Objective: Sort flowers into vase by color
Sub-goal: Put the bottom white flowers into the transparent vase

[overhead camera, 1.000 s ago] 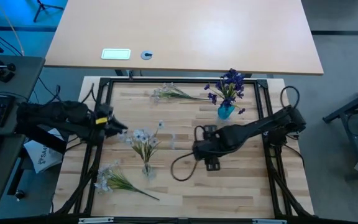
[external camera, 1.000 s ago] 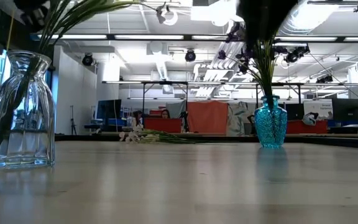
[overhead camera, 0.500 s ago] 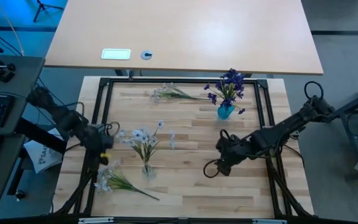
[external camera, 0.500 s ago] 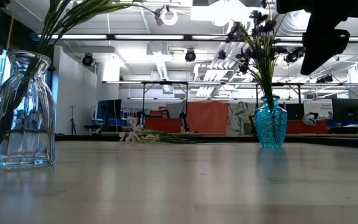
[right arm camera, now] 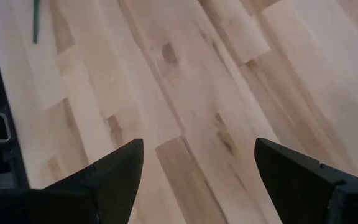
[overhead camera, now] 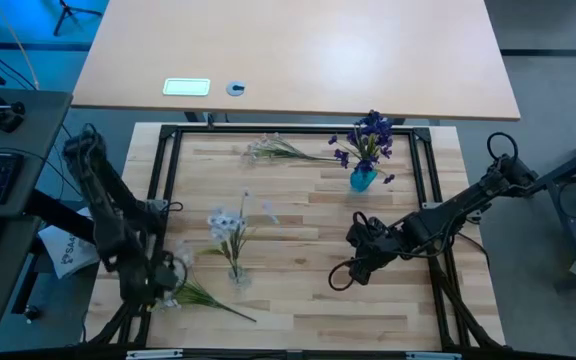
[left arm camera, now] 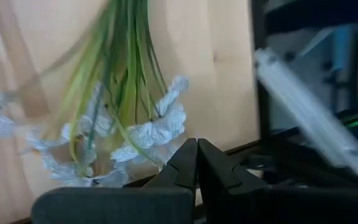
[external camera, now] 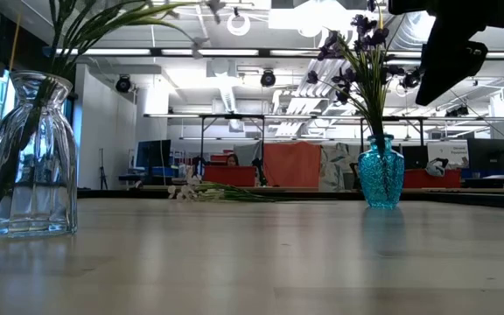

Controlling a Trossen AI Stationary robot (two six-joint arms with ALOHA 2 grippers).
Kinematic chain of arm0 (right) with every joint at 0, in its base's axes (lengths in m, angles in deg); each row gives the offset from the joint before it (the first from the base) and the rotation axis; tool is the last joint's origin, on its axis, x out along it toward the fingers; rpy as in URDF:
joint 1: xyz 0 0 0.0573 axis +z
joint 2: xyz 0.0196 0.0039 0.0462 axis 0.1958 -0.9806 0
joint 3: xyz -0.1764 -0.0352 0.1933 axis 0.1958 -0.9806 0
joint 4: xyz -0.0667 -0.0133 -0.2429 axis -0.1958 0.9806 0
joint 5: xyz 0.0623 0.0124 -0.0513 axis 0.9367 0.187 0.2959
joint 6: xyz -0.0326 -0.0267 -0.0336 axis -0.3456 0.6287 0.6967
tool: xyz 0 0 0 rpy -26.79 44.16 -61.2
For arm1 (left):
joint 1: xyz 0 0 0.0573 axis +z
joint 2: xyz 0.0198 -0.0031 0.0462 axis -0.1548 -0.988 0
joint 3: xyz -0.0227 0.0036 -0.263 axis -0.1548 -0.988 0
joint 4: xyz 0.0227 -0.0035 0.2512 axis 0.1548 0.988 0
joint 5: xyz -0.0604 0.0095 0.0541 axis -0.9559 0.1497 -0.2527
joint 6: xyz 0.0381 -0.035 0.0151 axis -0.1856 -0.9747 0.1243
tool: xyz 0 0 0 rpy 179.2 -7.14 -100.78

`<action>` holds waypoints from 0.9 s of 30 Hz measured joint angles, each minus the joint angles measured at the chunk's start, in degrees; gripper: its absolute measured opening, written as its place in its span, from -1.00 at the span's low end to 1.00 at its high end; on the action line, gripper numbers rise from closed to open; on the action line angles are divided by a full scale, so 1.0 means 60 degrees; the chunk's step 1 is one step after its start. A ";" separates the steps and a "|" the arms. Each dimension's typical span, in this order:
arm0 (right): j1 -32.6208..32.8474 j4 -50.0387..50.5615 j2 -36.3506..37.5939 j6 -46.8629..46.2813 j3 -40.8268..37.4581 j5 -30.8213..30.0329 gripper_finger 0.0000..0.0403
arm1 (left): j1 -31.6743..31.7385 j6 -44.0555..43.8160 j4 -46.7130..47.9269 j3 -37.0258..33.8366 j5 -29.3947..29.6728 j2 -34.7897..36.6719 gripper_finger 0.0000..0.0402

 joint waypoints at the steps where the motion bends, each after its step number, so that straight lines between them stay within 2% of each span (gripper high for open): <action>1: 0.0000 0.0000 0.0000 -0.0001 0.0000 -0.0124 0.50 | -0.0186 -0.0042 -0.0035 0.0000 0.0109 -0.0368 -1.00; 6: -0.0011 -0.0018 0.0000 0.0041 0.0004 -0.0596 0.50 | -0.0443 -0.0073 -0.0167 0.0000 0.0762 -0.1944 -1.00; 10: -0.0047 -0.0130 0.0000 0.0030 0.0004 -0.0639 0.50 | -0.0359 -0.0010 -0.0162 0.0000 0.0810 -0.2592 -1.00; 17: -0.0047 -0.0215 0.0000 0.0001 0.0007 -0.0652 0.50 | -0.0422 -0.0087 0.0088 0.0000 0.0859 -0.2647 -1.00; 21: -0.0047 -0.0215 0.0000 -0.0035 0.0007 -0.0766 0.50 | -0.0629 -0.0068 0.0733 0.0000 0.0257 -0.2647 -1.00; 27: -0.0047 -0.0265 -0.0004 -0.0027 0.0007 -0.1216 0.50 | -0.0691 0.0122 0.0551 0.0004 -0.0449 -0.2655 -1.00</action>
